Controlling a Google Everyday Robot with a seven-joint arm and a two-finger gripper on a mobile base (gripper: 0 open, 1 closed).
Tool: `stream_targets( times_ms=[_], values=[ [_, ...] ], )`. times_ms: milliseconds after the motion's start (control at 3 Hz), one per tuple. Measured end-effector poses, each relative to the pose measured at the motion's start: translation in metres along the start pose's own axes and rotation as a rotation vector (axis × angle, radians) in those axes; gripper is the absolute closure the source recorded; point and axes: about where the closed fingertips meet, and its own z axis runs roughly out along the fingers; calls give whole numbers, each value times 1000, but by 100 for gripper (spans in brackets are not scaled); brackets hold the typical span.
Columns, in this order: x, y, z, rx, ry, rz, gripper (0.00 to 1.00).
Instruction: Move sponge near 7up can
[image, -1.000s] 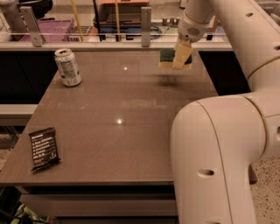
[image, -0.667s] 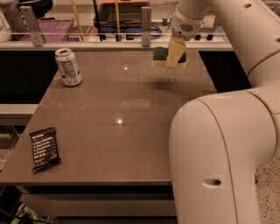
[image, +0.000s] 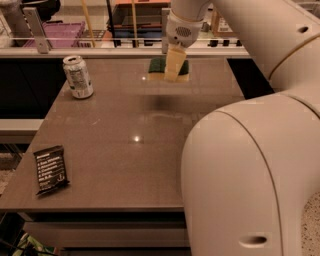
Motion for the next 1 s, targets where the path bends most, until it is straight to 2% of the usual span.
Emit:
stream_targets(
  times_ms=[667, 1000],
  values=[
    [-58, 28, 24, -36, -24, 0, 100],
    [-77, 35, 37, -49, -41, 4, 100]
  ],
)
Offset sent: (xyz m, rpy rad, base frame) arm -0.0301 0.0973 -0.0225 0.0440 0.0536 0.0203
